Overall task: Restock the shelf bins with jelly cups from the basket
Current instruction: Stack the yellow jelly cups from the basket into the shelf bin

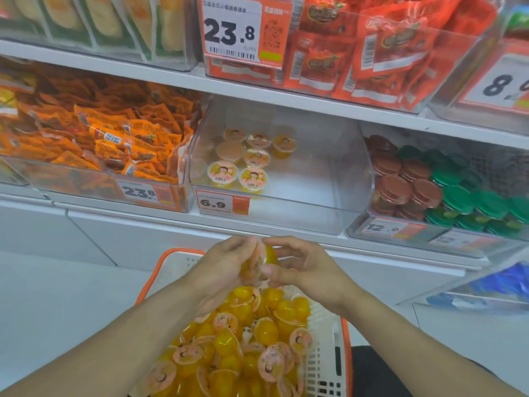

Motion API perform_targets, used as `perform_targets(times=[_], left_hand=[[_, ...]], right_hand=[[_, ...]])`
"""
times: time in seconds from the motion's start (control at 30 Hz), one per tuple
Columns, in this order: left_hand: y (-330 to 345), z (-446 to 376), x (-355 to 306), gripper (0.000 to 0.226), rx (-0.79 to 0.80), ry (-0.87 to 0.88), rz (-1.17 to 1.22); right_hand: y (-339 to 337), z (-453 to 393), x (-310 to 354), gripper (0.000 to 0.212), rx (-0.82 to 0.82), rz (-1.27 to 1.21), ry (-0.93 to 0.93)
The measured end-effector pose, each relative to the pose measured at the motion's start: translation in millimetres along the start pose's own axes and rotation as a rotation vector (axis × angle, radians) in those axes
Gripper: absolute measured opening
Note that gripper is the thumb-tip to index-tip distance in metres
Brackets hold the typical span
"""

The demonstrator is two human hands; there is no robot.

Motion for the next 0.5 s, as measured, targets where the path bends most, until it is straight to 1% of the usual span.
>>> perform_targets(times=[0.07, 0.17, 0.23, 0.3, 0.33, 0.4, 0.43, 0.47, 0.5], left_hand=[[-4.4, -5.6, 3.1, 0.021, -0.025, -0.032, 0.133], [-7.0, -9.6, 5.3, 0.019, -0.052, -0.027, 0.224], [-5.3, -8.2, 2.1, 0.024, -0.060, 0.005, 0.239], [-4.8, -6.3, -0.5, 0.033, -0.077, 0.042, 0.219], [-5.9, -4.9, -2.8, 0.038, -0.104, 0.080, 0.161], [-11.2, -5.1, -8.1, 0.040, -0.153, 0.214, -0.063], [-12.8, -4.2, -12.3, 0.037, -0.169, 0.290, -0.174], [-14.8, -4.0, -15.0, 0.034, -0.172, 0.351, -0.255], [-15.9, -3.8, -16.2, 0.031, -0.167, 0.389, -0.287]], right_hand=[[-2.7, -3.7, -4.8, 0.041, -0.041, -0.184, 0.076], [-1.9, -7.9, -7.8, 0.030, -0.072, -0.413, 0.140], [0.7, -9.6, -7.4, 0.032, -0.078, -0.466, 0.146], [0.3, -10.4, -6.8, 0.038, -0.133, -0.400, 0.127], [-1.5, -10.4, -5.6, 0.036, -0.179, -0.344, 0.105], [-6.6, -10.1, -1.6, 0.023, -0.256, -0.233, 0.031], [-8.3, -10.0, 0.6, 0.019, -0.255, -0.180, -0.002], [-8.6, -9.7, 2.1, 0.019, -0.223, -0.134, -0.023], [-7.0, -9.0, 3.5, 0.021, -0.170, -0.098, -0.032]])
Point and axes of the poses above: each hand's wrist, its own z-axis away from the middle knuckle, its own y-axis out of the palm, x = y × z, the point moved 4 cm from there along -z, towards the middle knuckle, and after that the axes turned 9 degrees about z, right-handed, at the moved point
